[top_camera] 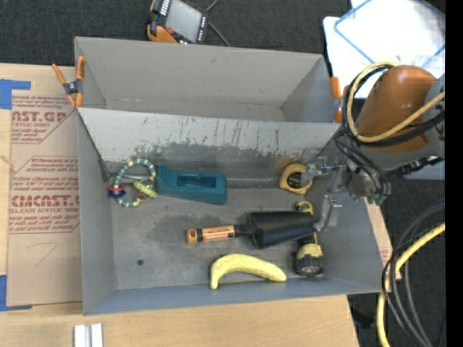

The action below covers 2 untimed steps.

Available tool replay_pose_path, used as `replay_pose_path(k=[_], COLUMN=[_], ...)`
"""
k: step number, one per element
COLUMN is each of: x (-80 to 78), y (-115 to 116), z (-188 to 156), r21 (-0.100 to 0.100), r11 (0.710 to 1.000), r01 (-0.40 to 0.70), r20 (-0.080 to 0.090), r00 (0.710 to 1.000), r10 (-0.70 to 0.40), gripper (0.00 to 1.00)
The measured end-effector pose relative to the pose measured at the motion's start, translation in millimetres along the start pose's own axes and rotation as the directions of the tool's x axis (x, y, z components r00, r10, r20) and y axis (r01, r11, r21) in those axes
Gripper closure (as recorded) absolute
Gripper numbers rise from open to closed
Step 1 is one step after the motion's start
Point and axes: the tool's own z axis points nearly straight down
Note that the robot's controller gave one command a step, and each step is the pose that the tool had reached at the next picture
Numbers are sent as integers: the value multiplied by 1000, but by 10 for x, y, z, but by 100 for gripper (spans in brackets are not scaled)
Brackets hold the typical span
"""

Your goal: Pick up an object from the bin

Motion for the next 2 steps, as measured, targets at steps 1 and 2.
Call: replay_pose_path(k=[1, 2], x=[0, 301], y=[0, 144], z=[0, -714], r21=[0, 0], r11=[1000, 955], r01=[0, 297], r20=[0, 1], r00=[1000, 955], r10=[0, -297], gripper=[0, 0])
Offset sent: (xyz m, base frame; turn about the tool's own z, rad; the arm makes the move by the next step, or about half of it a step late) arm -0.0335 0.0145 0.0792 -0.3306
